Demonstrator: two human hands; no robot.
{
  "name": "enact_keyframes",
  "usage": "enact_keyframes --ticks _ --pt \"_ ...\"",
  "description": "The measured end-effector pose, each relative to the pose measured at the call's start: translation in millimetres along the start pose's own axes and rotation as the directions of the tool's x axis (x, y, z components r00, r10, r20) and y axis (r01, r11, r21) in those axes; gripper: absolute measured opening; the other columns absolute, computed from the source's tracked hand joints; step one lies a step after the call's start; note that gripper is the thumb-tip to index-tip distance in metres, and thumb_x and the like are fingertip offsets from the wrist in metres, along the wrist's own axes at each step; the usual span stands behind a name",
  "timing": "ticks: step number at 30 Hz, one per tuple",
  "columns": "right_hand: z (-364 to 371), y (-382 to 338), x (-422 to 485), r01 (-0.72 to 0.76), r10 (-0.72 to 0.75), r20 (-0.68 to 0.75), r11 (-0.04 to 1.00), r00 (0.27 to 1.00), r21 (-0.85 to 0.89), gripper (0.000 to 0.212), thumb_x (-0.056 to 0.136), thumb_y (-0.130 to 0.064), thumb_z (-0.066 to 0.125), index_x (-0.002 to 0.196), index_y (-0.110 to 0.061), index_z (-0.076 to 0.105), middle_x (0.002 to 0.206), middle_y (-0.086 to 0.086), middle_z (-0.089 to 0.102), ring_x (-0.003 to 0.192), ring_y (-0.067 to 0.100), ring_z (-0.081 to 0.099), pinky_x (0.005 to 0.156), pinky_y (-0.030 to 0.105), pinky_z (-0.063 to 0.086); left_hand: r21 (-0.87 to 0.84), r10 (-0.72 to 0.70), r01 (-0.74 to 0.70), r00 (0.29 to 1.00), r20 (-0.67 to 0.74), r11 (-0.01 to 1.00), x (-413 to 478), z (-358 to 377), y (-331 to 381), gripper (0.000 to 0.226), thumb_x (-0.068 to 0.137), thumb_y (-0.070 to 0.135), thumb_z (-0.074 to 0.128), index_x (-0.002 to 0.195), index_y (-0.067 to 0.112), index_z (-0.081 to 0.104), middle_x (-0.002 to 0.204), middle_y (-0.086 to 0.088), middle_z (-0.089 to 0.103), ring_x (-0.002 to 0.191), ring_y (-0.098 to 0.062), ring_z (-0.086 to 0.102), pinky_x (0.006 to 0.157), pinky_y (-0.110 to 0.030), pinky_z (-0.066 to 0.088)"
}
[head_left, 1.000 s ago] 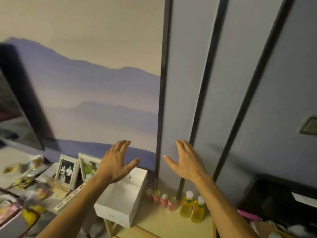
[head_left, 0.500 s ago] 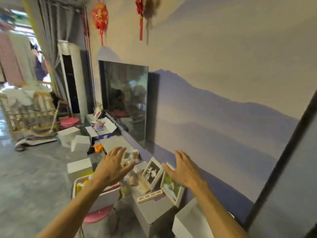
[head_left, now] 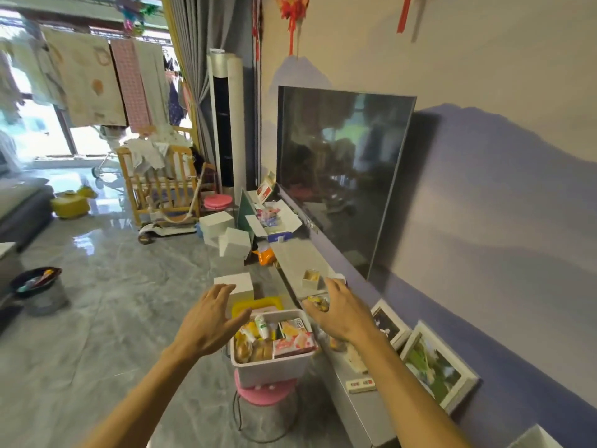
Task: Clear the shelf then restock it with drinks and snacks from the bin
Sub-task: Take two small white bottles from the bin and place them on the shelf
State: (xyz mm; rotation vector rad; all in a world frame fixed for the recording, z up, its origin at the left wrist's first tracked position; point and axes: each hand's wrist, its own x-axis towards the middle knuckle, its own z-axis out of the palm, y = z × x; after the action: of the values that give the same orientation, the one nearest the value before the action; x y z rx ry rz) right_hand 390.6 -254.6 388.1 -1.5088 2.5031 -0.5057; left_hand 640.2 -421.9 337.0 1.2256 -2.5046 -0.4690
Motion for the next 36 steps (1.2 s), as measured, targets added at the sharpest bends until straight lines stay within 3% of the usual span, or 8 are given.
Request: enact_keyframes --ticks 4,9,14,21,27,31,34,36 --pt "33 0 55 0.035 -0.035 0.069 0.999 0.997 0.004 0.085 0.096 -0.076 0.042 0.162 -0.022 0.032 0.168 0.004 0.035 0.149 0.029 0.042 0.112 0.050 0.043 -0.001 -0.025 0.025 0.999 0.025 1.000 41 18 -31 0.090 0.090 0.083 0.042 0.159 0.025 0.038 0.163 -0.003 0.042 0.142 -0.024 0.049 0.115 -0.045 0.047" --pt "76 22 146 0.078 -0.085 0.168 0.996 0.982 0.048 0.077 0.099 -0.066 0.051 0.163 -0.027 0.030 0.168 -0.001 0.036 0.149 0.026 0.042 0.113 0.049 0.045 0.031 -0.029 0.026 0.994 0.101 0.999 102 64 -55 0.078 0.093 0.059 0.065 0.158 0.026 0.039 0.161 -0.001 0.043 0.140 -0.023 0.050 0.112 -0.040 0.049" --pt "127 46 252 0.157 -0.166 0.233 0.986 0.958 0.058 0.071 0.102 -0.056 0.056 0.162 -0.024 0.033 0.167 0.000 0.038 0.149 0.025 0.042 0.114 0.043 0.043 0.047 -0.094 0.087 0.979 0.181 0.995 173 116 -83 0.080 0.088 0.062 0.061 0.157 0.027 0.042 0.159 0.001 0.045 0.139 -0.023 0.051 0.112 -0.040 0.048" --pt "238 82 373 0.280 -0.259 0.415 0.960 0.872 0.012 0.072 0.102 -0.053 0.055 0.163 -0.021 0.033 0.171 -0.002 0.031 0.154 0.022 0.034 0.117 0.043 0.039 0.108 -0.149 0.124 0.954 0.260 0.986 261 198 -133 0.063 0.096 0.043 0.068 0.154 0.029 0.047 0.154 0.000 0.052 0.133 -0.025 0.056 0.107 -0.040 0.052" --pt "361 118 431 0.403 -0.325 0.559 0.915 0.763 -0.018 0.062 0.104 -0.039 0.056 0.159 -0.017 0.039 0.167 0.003 0.034 0.153 0.022 0.031 0.119 0.041 0.035 0.207 -0.088 0.006 0.916 0.392 0.978 321 302 -211 0.058 0.090 0.022 0.072 0.145 0.033 0.057 0.142 -0.002 0.063 0.126 -0.028 0.061 0.100 -0.043 0.055" --pt "457 150 453 0.486 -0.321 0.657 0.870 0.682 -0.079 0.068 0.100 -0.018 0.058 0.163 -0.018 0.032 0.174 0.008 0.019 0.160 0.029 0.020 0.125 0.055 0.028 0.277 -0.017 -0.138 0.870 0.493 0.951 351 390 -265 0.059 0.085 0.015 0.078 0.140 0.034 0.064 0.144 0.000 0.064 0.126 -0.027 0.064 0.100 -0.042 0.055" --pt "512 162 462 0.583 -0.396 0.643 0.807 0.655 -0.096 0.085 0.087 0.004 0.068 0.161 -0.020 0.034 0.174 0.009 0.019 0.159 0.031 0.022 0.123 0.063 0.028 0.293 0.020 -0.240 0.803 0.596 0.925 363 448 -294 0.065 0.072 0.015 0.088 0.130 0.038 0.070 0.136 0.002 0.067 0.122 -0.025 0.067 0.093 -0.038 0.059" --pt "541 166 467 0.631 -0.454 0.589 0.765 0.668 -0.126 0.088 0.082 0.006 0.076 0.159 -0.020 0.043 0.171 0.011 0.030 0.157 0.032 0.031 0.121 0.058 0.032 0.229 0.068 -0.280 0.756 0.651 0.932 364 480 -312 0.066 0.075 0.008 0.082 0.132 0.038 0.068 0.135 0.002 0.066 0.126 -0.025 0.064 0.094 -0.039 0.060"
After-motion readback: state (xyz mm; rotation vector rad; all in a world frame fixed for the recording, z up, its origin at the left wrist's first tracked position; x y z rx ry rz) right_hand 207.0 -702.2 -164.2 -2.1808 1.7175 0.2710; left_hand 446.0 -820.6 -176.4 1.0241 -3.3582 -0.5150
